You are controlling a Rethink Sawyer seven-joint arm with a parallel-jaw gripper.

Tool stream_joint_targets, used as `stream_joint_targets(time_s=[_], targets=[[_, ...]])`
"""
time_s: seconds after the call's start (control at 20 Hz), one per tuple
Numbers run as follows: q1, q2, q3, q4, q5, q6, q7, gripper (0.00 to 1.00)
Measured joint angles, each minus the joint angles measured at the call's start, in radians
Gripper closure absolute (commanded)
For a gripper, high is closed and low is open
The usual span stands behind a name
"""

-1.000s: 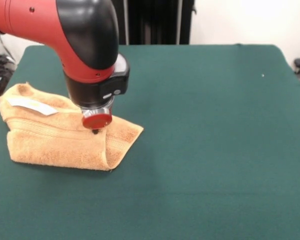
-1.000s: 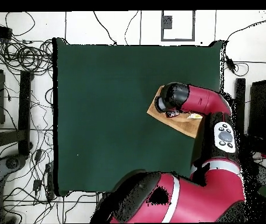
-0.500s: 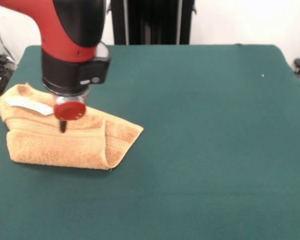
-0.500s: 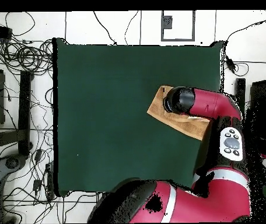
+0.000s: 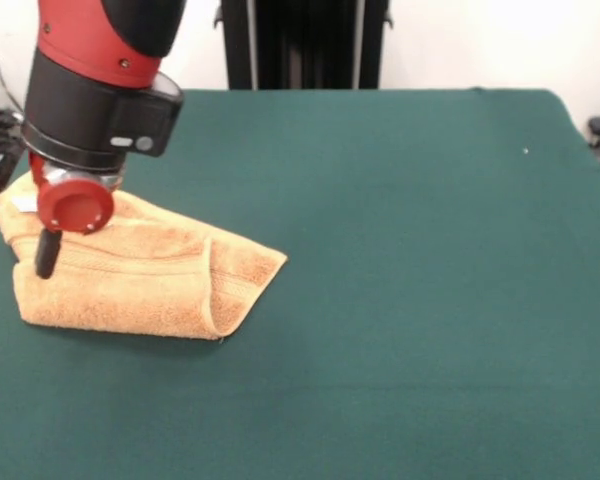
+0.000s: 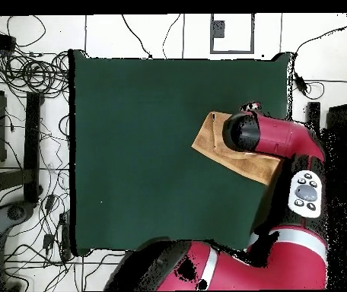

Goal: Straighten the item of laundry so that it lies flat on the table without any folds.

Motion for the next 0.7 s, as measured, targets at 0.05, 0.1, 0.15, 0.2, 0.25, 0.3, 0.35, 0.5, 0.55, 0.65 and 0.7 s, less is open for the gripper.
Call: stream_joint_targets(time_s=[0.05, 0.1, 0.15, 0.2, 0.25, 0.3, 0.35, 0.5, 0.55, 0.65, 0.7], targets=[[-0.003, 0.000, 0.000, 0.000, 0.004, -0.003, 0.000, 1.00], [-0.006, 0.001, 0.000, 0.000, 0.009, -0.001, 0.000, 1.00], [-0.009, 0.002, 0.000, 0.000, 0.014, 0.001, 0.000, 1.00], [-0.012, 0.006, -0.001, -0.002, 0.016, 0.016, 0.000, 1.00], [-0.013, 0.010, -0.001, -0.004, 0.016, 0.031, 0.000, 1.00], [-0.013, 0.011, -0.001, -0.005, 0.016, 0.052, 0.000, 1.00], [-0.013, 0.013, -0.001, -0.006, 0.016, 0.074, 0.000, 1.00], [-0.016, 0.014, 0.003, -0.007, 0.016, 0.142, 0.000, 1.00], [-0.018, 0.013, 0.005, -0.007, 0.016, 0.157, 0.000, 1.00], [-0.027, 0.010, 0.015, -0.006, 0.017, 0.200, 0.000, 1.00], [-0.031, 0.008, 0.020, -0.006, 0.017, 0.221, 0.000, 1.00]])
